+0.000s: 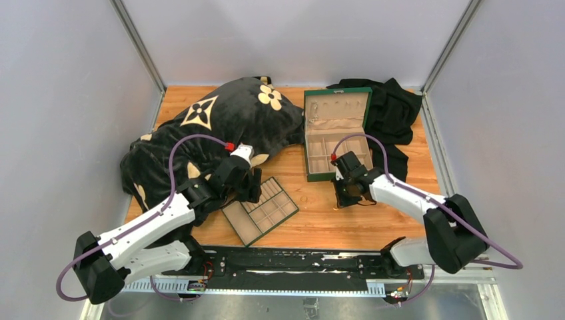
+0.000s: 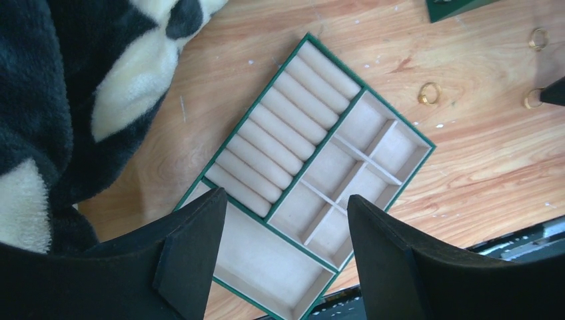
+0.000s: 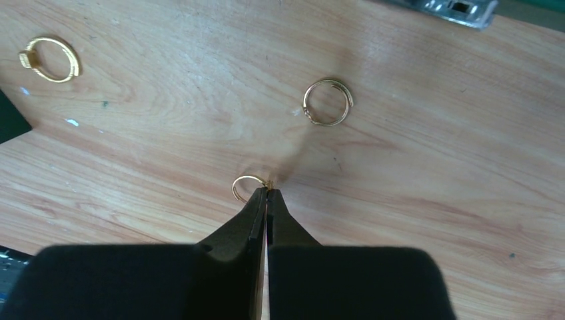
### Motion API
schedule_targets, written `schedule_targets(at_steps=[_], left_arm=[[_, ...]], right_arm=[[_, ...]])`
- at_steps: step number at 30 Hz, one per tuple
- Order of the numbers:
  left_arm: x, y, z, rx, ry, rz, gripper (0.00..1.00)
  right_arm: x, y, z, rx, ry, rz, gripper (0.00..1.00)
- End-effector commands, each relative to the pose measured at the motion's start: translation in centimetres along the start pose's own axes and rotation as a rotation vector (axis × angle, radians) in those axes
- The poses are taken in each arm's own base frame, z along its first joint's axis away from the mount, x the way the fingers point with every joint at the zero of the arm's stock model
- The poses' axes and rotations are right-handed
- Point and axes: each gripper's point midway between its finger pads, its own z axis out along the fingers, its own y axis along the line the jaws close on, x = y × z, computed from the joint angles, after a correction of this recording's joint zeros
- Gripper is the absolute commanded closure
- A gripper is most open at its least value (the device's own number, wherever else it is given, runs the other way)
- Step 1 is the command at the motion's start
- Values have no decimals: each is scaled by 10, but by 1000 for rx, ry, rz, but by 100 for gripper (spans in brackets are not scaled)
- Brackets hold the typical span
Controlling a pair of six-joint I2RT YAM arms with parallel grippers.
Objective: Organize the mixed jewelry
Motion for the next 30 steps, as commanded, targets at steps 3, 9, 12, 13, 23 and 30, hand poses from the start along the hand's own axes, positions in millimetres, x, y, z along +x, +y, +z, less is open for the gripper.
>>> schedule_targets(at_steps=[3, 9, 12, 13, 23, 30], left_arm=[[-55, -39, -24, 137, -79, 27, 28], [-71, -76, -18, 295, -133, -142, 29], [-78, -104, -17, 443, -172, -230, 33], [-80, -108, -16, 465, -177, -229, 36], [-79, -152, -8, 647, -77, -120, 40], [-87, -150, -6, 621, -106, -130, 48]], right_arm=[[-12, 10, -22, -63, -81, 46, 100], [-54, 53, -60, -237, -258, 60, 100], [-76, 76, -88, -318, -362, 70, 100], [-81, 82, -95, -336, -392, 70, 100], [-124, 128, -140, -474, -533, 18, 100], [-133, 135, -142, -465, -536, 1, 100]])
